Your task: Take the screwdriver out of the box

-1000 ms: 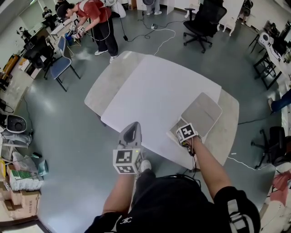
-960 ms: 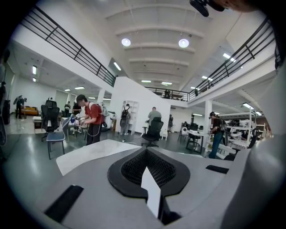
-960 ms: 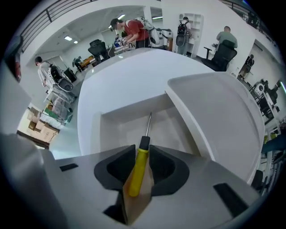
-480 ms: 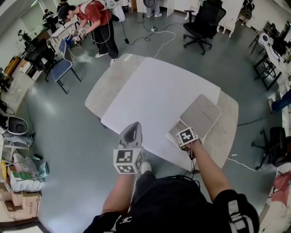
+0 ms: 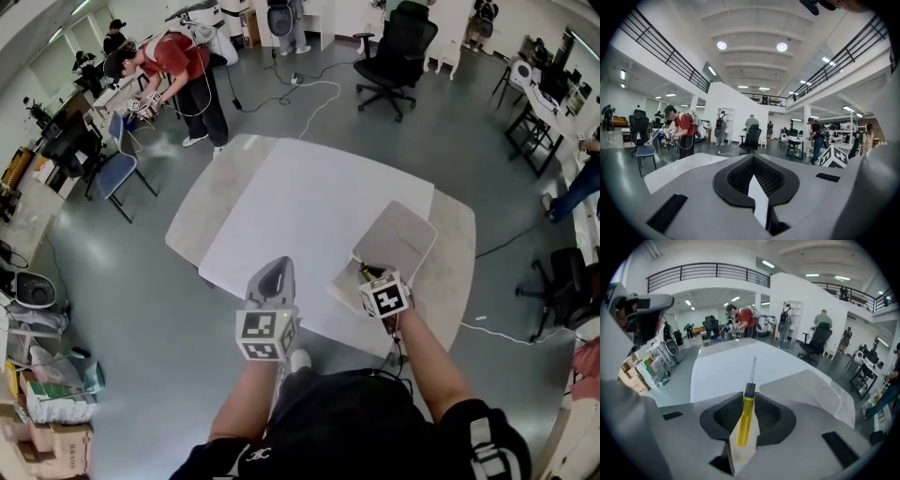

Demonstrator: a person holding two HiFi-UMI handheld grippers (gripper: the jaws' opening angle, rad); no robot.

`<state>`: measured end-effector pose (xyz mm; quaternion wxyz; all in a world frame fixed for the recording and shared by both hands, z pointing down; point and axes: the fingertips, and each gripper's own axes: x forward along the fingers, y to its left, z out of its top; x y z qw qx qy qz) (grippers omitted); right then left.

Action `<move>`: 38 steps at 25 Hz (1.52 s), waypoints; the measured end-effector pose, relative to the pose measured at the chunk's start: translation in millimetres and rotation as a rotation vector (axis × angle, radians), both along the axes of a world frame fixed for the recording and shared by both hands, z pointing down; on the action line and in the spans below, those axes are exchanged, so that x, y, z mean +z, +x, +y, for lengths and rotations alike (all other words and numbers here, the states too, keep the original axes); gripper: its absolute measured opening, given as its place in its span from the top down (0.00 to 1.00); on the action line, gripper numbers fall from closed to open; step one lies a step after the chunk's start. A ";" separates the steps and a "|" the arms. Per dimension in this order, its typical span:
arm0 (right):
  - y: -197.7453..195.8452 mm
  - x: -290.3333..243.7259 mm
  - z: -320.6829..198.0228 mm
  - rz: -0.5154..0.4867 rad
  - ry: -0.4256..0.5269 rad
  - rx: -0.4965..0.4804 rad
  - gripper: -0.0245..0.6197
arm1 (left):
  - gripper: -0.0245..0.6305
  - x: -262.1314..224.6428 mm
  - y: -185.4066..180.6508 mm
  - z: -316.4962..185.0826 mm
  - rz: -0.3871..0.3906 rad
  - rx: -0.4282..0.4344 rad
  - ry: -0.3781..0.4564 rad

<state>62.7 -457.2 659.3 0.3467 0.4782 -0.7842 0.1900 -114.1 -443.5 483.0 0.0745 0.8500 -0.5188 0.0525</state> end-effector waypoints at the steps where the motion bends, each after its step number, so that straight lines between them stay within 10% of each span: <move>1: 1.8 -14.9 -3.0 -0.015 0.052 0.008 0.84 | 0.95 -2.2 4.3 -0.1 -0.003 0.010 0.004; 9: 30.7 -126.8 0.6 -0.262 0.330 0.109 0.84 | 0.95 -13.2 48.3 0.4 -0.023 0.091 0.030; 18: 85.5 -217.4 34.9 -0.280 0.687 0.225 0.84 | 0.95 -26.7 92.7 2.7 -0.023 0.163 0.055; 38: 135.9 -218.0 60.5 -0.236 0.762 0.309 0.84 | 0.95 -31.6 141.6 12.3 -0.009 0.215 0.079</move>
